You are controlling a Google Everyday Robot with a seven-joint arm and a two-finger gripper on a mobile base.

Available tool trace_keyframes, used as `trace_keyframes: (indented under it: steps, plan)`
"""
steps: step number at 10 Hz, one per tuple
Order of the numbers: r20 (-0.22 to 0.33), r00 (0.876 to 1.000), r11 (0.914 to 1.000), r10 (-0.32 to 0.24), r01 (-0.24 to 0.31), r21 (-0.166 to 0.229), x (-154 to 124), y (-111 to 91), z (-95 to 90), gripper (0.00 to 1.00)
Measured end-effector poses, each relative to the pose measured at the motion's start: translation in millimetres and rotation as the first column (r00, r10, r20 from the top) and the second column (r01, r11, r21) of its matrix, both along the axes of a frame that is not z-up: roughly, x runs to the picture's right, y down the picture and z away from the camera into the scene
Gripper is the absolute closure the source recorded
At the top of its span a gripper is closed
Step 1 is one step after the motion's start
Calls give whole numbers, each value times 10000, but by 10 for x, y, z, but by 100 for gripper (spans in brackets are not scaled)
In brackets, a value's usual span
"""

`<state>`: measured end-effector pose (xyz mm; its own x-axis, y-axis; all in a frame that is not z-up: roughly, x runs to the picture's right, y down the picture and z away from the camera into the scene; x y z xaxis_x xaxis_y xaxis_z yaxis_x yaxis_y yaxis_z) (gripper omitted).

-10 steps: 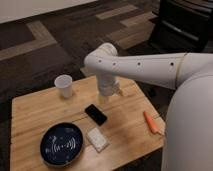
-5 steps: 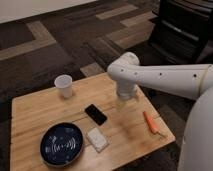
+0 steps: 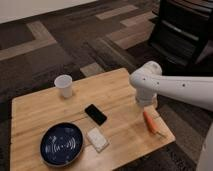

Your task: Drag the pepper across the table

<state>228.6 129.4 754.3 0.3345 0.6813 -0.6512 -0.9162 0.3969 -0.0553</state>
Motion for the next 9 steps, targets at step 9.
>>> trace_keyframes:
  steps: [9]
  plan:
    - [-1063, 9859, 9915, 1292, -1269, 279, 595, 607, 39, 35]
